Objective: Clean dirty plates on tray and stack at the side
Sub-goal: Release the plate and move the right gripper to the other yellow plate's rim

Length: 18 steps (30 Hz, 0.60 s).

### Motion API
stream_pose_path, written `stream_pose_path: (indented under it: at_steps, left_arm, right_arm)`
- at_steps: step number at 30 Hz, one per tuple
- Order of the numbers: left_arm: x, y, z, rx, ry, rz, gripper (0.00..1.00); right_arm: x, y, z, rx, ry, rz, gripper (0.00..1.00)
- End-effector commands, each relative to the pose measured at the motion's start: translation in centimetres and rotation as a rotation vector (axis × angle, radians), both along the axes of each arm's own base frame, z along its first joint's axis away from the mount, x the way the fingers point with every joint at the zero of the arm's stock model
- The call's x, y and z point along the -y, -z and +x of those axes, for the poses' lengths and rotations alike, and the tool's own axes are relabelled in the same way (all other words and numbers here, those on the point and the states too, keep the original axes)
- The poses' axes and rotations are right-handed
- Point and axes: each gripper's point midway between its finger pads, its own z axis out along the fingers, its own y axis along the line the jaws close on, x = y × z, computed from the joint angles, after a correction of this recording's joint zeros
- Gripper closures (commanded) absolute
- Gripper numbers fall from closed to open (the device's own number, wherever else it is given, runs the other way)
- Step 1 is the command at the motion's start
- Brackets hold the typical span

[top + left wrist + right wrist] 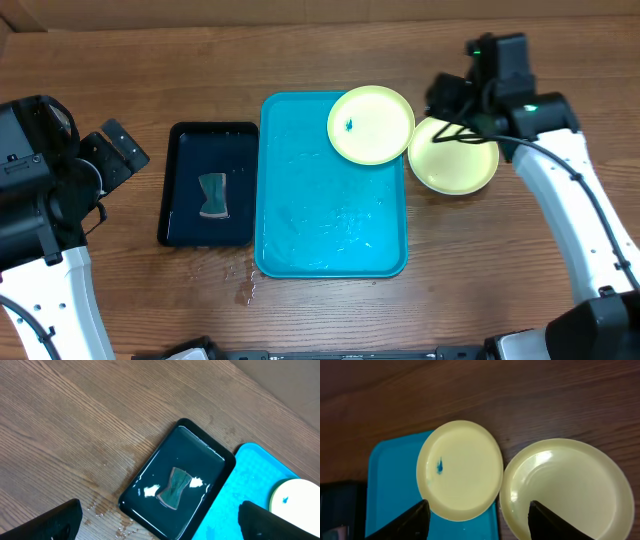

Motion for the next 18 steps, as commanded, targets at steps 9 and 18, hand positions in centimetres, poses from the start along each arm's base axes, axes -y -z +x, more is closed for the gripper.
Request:
stream_pose_path:
  at_steps: [9,18]
  left_arm:
    - [-0.4,-0.2,0.0,0.005,-0.026,0.002,0.0]
    - [-0.4,-0.2,0.0,0.005,-0.026,0.002,0.0]
  right_arm:
    - [-2.7,7.9,2.4,-0.124,-0.057,-0.041,0.07]
    - [-2.4,12.2,3.9,-0.159,-0.031,-0.077,0.48]
